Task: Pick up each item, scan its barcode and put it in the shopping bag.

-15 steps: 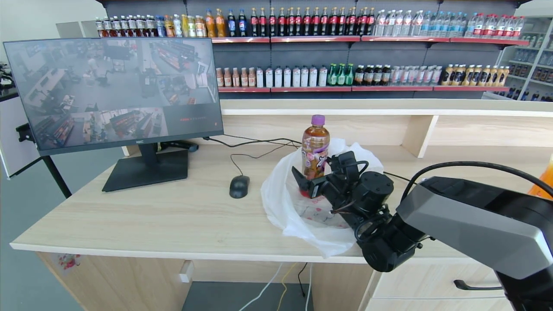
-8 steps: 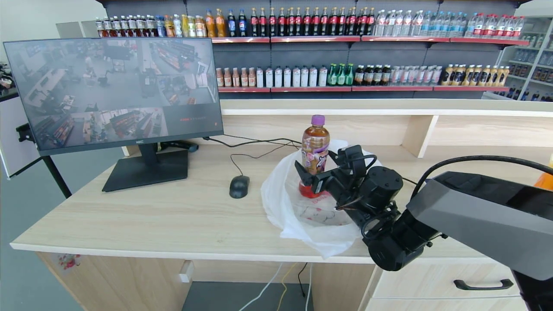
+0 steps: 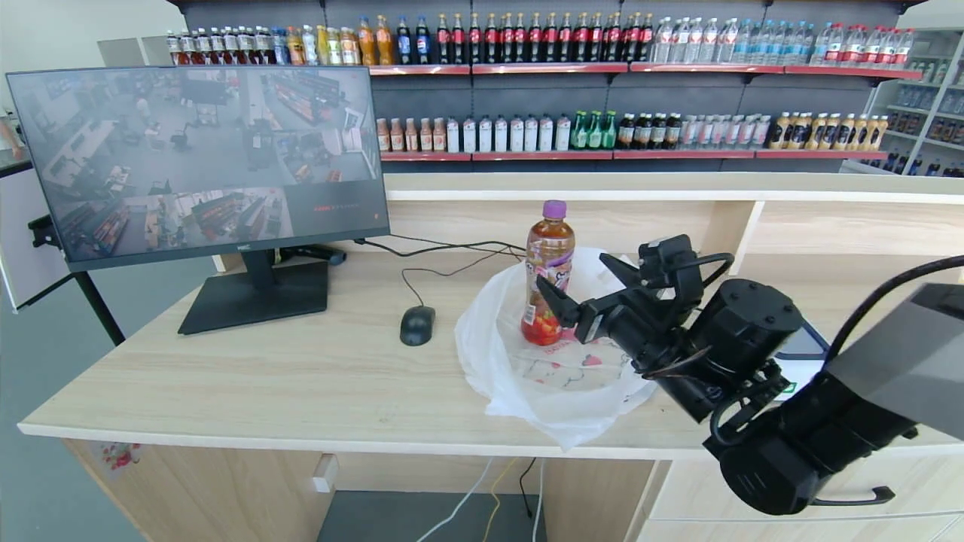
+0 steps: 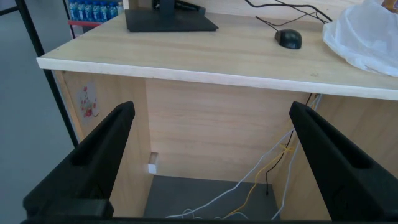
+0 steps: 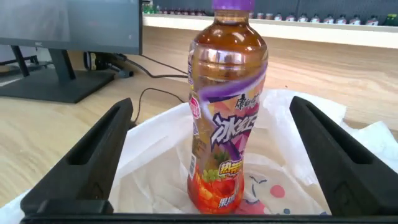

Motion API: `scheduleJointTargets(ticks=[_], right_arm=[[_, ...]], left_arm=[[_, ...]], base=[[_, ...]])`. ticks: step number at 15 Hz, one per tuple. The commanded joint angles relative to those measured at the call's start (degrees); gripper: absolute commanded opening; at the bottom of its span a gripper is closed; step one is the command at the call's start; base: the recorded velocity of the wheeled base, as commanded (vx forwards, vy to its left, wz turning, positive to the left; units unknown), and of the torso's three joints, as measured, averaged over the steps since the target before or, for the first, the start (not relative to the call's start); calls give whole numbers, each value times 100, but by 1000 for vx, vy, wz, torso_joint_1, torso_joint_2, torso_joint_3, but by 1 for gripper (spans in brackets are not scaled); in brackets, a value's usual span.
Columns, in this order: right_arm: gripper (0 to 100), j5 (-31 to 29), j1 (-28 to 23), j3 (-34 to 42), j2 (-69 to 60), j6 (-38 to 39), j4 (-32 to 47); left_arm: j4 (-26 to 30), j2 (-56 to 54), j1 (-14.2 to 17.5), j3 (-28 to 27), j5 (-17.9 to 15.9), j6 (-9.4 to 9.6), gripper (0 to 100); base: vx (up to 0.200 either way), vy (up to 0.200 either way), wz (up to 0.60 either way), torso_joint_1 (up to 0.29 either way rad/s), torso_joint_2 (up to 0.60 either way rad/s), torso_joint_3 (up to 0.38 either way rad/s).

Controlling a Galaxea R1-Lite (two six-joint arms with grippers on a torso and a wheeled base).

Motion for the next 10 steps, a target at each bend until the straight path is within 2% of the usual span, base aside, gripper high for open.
scheduleJointTargets(ticks=[1,3,10], right_arm=[[100,1,215,594,-951,-2,-3],[100,1,417,946,-1382,-19,-3],[100,1,347,1570,-2199,-10,-3]], left_arm=[[-1,-2,0,-1,1,-1,100],[-1,-2,0,7,1,-1,100],[-1,-2,0,-1,1,-1,100]], base=[[0,0,0,0,0,0],[0,0,0,0,0,0],[0,0,0,0,0,0]])
